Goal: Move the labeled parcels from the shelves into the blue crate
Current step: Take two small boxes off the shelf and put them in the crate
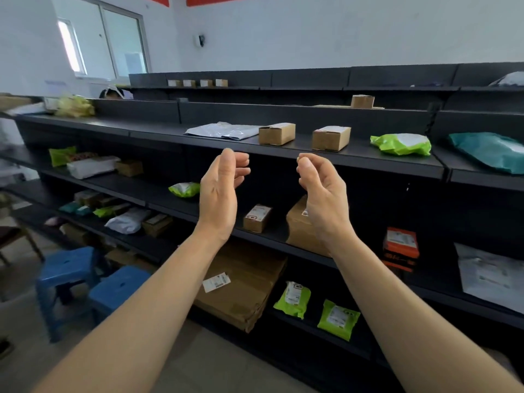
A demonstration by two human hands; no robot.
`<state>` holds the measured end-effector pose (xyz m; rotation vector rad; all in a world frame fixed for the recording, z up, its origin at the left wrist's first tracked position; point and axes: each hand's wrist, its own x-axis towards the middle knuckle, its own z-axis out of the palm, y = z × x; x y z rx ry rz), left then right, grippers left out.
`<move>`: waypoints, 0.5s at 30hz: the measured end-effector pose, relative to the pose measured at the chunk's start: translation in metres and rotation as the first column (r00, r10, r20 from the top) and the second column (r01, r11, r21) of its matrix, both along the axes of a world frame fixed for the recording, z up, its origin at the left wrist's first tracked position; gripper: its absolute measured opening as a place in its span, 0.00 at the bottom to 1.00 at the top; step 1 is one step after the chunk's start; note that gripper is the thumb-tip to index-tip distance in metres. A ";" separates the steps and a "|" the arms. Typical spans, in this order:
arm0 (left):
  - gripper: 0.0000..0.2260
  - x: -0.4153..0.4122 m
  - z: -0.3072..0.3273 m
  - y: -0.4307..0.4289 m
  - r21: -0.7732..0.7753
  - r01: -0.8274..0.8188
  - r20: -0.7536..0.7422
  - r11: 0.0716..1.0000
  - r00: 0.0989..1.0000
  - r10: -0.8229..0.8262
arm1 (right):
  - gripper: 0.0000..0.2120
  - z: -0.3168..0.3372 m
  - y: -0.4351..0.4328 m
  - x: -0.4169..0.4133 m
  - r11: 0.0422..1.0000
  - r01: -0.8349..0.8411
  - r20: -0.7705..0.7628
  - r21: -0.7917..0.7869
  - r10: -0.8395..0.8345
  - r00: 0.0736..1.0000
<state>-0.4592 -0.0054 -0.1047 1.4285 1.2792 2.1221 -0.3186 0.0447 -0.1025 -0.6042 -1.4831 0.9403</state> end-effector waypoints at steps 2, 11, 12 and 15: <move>0.18 -0.022 -0.009 0.002 -0.011 -0.020 0.020 1.000 1.000 0.020 | 0.15 -0.005 0.006 -0.020 1.000 -0.016 -0.006 -0.015 0.016 1.000; 0.18 -0.106 -0.047 0.012 -0.079 -0.113 0.071 0.990 0.990 0.119 | 0.15 -0.036 0.035 -0.099 0.992 -0.099 0.051 -0.082 0.104 0.993; 0.17 -0.113 -0.050 0.016 -0.086 -0.124 0.070 0.989 0.989 0.130 | 0.15 -0.039 0.040 -0.106 0.991 -0.101 0.064 -0.086 0.107 0.992; 0.16 -0.131 -0.060 0.034 -0.114 -0.149 0.061 0.982 0.986 0.156 | 0.15 -0.050 0.061 -0.122 0.989 -0.101 0.090 -0.106 0.111 0.990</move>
